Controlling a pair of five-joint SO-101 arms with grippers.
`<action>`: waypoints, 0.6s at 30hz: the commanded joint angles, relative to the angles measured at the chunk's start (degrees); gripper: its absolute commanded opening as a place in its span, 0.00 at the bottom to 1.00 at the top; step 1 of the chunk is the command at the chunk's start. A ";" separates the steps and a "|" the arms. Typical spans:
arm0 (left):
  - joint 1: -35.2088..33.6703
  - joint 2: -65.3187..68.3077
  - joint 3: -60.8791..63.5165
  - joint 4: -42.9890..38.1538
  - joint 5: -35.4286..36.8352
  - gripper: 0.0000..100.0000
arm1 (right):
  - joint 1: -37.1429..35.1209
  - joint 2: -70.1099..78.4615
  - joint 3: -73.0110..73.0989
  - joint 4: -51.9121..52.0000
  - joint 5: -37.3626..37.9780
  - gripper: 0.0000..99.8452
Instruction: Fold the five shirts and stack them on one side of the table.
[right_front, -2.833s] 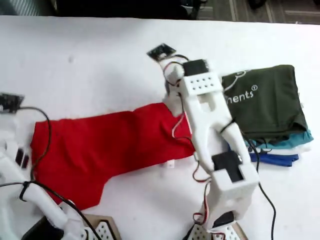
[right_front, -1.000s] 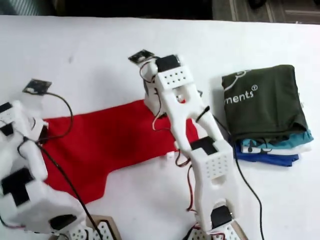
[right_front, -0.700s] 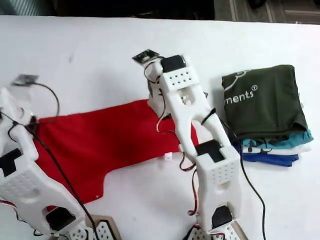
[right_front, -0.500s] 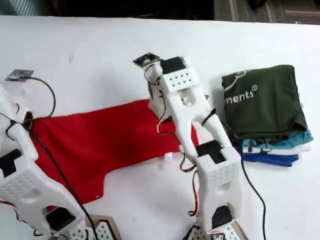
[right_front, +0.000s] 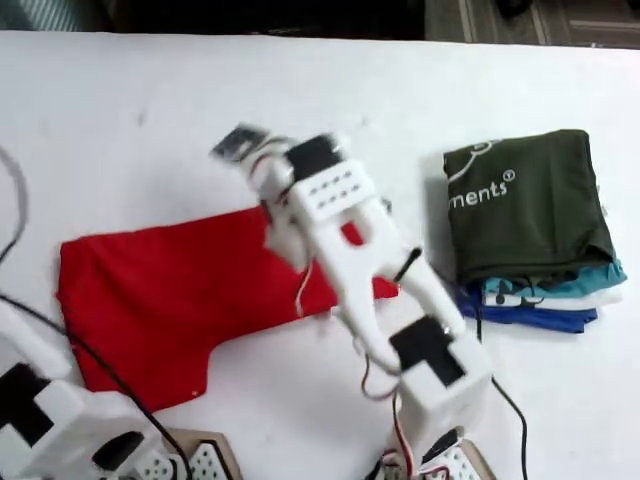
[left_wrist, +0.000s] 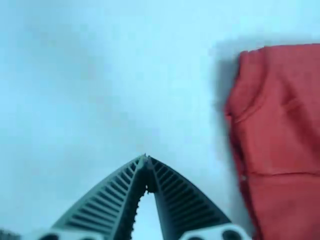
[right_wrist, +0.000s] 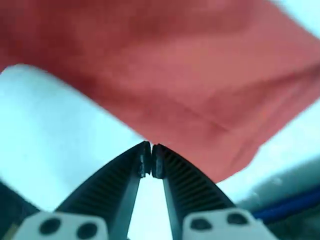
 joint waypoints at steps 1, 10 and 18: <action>-7.60 -3.03 -1.93 0.18 0.09 0.03 | -7.43 -6.11 3.34 0.31 0.62 0.12; -15.52 -3.21 -2.02 1.41 0.00 0.03 | -27.82 0.13 5.54 -5.41 0.62 0.36; -17.54 -3.21 -2.11 1.23 -2.29 0.03 | -36.09 9.19 2.02 -12.70 0.53 0.36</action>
